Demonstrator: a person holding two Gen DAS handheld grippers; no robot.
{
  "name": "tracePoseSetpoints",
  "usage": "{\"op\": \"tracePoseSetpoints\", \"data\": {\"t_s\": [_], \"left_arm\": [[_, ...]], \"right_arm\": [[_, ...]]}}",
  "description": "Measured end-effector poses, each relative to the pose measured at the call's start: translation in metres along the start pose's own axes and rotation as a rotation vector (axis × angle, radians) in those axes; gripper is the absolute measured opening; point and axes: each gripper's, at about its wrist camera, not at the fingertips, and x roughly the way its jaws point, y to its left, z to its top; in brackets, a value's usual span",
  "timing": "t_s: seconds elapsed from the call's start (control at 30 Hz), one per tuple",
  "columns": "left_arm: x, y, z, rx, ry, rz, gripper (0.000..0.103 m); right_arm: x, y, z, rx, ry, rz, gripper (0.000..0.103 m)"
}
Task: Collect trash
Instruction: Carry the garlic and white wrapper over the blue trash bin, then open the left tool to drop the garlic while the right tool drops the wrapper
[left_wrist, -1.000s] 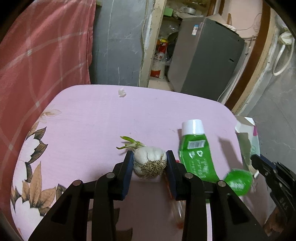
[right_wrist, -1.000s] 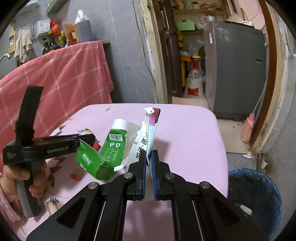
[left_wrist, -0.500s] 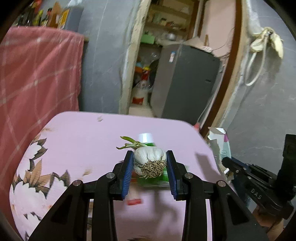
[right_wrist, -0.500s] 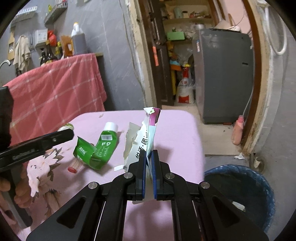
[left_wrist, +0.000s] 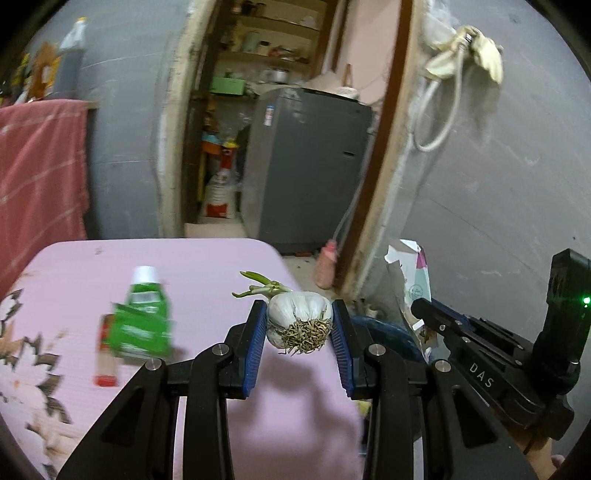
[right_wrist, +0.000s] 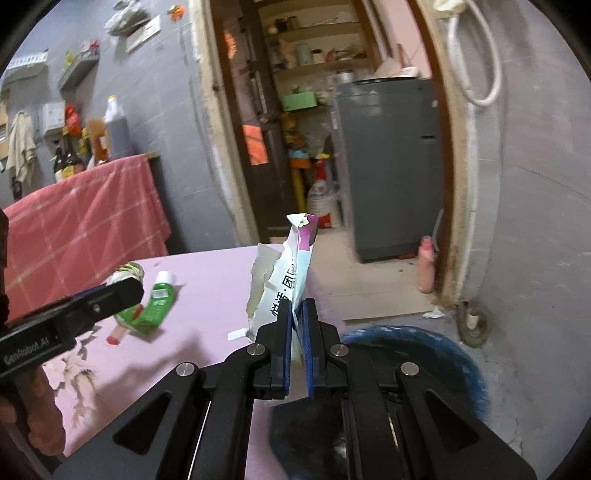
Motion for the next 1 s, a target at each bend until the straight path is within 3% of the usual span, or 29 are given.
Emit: {"op": "tracePoseSetpoints", "data": {"t_s": [0.4, 0.73, 1.0], "left_arm": [[0.066, -0.075, -0.023, 0.061, 0.126, -0.083, 0.03], [0.103, -0.092, -0.04, 0.06, 0.16, -0.078, 0.03], [0.104, -0.084, -0.046, 0.033, 0.18, -0.077, 0.034]], "right_arm": [[-0.016, -0.079, -0.027, 0.086, 0.063, -0.112, 0.004], [-0.015, -0.104, -0.039, 0.133, 0.093, -0.13, 0.004], [-0.009, -0.106, -0.04, 0.136, 0.114, -0.119, 0.005]]}}
